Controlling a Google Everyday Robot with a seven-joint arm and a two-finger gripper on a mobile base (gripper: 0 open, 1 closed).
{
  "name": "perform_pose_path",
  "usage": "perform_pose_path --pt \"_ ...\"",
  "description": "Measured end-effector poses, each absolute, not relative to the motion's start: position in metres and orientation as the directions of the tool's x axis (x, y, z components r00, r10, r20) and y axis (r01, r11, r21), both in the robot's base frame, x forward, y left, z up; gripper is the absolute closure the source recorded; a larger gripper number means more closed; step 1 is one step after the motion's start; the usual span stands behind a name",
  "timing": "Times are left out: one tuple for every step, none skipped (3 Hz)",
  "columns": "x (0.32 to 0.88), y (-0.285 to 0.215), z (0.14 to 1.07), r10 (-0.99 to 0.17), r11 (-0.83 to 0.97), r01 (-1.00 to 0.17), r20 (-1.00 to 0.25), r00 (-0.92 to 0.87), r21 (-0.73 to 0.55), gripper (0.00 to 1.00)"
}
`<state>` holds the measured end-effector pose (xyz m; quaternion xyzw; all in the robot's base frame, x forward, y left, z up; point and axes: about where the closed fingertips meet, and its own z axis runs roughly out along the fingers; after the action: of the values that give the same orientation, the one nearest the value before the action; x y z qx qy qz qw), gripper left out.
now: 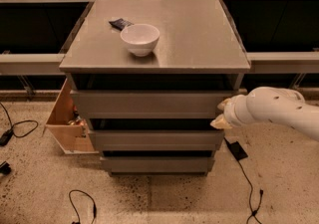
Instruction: Close top drawer
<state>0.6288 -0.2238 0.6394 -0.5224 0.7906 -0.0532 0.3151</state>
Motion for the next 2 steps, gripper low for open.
perform_pose_path --pt "0.599 -0.227 0.678 -0.914 0.367 -0.822 -0.335 -0.23 -0.436 0.81" --pt "0.562 -0.241 0.73 -0.957 0.286 -0.848 -0.182 -0.227 -0.447 1.0"
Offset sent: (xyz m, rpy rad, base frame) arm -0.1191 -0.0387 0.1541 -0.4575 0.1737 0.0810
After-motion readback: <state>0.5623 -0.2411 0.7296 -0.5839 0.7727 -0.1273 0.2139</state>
